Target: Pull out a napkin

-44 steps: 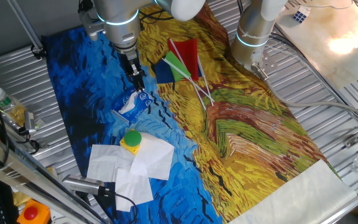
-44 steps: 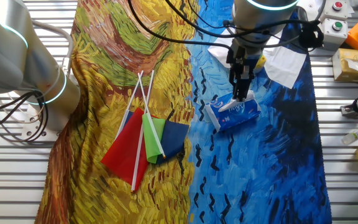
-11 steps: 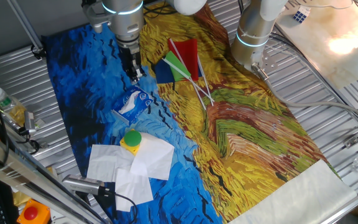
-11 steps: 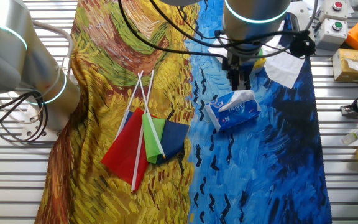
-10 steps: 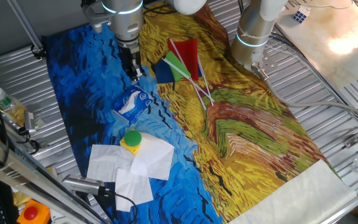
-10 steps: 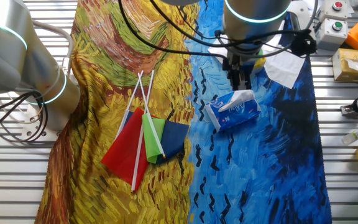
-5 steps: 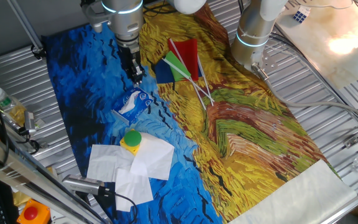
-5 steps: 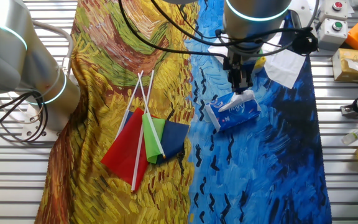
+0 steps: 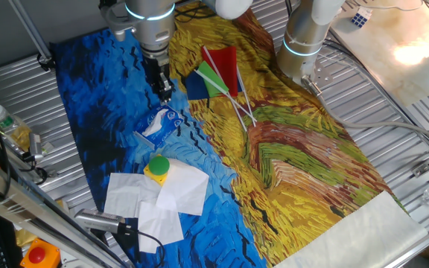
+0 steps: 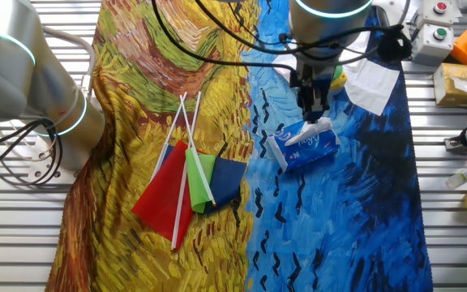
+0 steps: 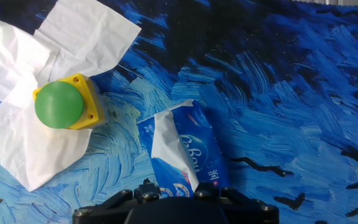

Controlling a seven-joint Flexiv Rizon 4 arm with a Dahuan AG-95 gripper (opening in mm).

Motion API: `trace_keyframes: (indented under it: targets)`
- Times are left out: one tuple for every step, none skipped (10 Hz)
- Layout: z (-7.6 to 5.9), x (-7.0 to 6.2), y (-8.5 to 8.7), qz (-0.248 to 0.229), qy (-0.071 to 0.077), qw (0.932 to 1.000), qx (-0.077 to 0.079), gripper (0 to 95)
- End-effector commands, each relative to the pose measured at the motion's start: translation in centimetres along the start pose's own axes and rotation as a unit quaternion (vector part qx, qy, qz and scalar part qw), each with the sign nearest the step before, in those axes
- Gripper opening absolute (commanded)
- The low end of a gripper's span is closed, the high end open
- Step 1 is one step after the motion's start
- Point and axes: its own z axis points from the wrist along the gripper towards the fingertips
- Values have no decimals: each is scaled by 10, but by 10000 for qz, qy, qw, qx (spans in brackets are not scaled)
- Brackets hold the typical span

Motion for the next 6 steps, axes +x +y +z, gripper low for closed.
trace_keyframes:
  targets:
    - [-2, 1, 0, -6, -35, 10000, 2, 380]
    - [-3, 1, 0, -15, -37, 10000, 12, 380]
    - [-3, 1, 0, -19, -40, 10000, 17, 380]
    - [-3, 1, 0, -40, -42, 10000, 16, 380]
    - [-3, 1, 0, -57, -72, 10000, -13, 380]
    - [-2, 1, 0, -90, -97, 9999, -32, 380]
